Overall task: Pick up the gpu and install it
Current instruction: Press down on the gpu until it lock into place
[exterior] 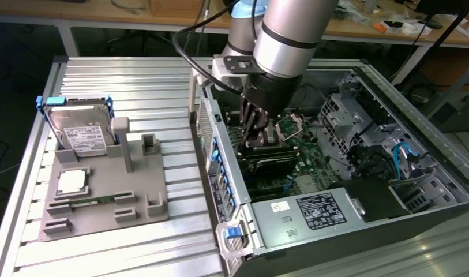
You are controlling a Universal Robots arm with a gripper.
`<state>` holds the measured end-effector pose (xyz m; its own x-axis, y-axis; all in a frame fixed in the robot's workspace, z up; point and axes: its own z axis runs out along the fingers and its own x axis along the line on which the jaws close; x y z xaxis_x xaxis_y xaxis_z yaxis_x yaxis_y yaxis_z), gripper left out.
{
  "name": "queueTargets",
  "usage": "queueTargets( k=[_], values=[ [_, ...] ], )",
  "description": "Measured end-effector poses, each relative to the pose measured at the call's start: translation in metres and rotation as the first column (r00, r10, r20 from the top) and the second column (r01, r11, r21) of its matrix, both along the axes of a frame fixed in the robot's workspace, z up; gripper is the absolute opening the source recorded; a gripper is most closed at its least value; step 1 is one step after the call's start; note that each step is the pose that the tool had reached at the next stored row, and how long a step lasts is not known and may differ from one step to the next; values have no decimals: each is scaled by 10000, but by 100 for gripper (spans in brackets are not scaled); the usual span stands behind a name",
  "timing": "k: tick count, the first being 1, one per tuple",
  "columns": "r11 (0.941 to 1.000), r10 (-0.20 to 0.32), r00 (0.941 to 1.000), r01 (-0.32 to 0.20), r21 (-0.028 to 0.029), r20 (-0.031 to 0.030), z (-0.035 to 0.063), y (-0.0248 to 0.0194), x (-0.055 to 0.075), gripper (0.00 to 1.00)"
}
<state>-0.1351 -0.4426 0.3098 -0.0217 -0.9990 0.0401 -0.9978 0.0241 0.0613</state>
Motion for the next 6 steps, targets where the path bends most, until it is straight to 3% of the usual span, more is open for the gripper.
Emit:
queueTargets(
  k=[6],
  values=[
    [10000, 0, 10000, 0, -1, -1, 0, 0, 0, 11]
  ],
)
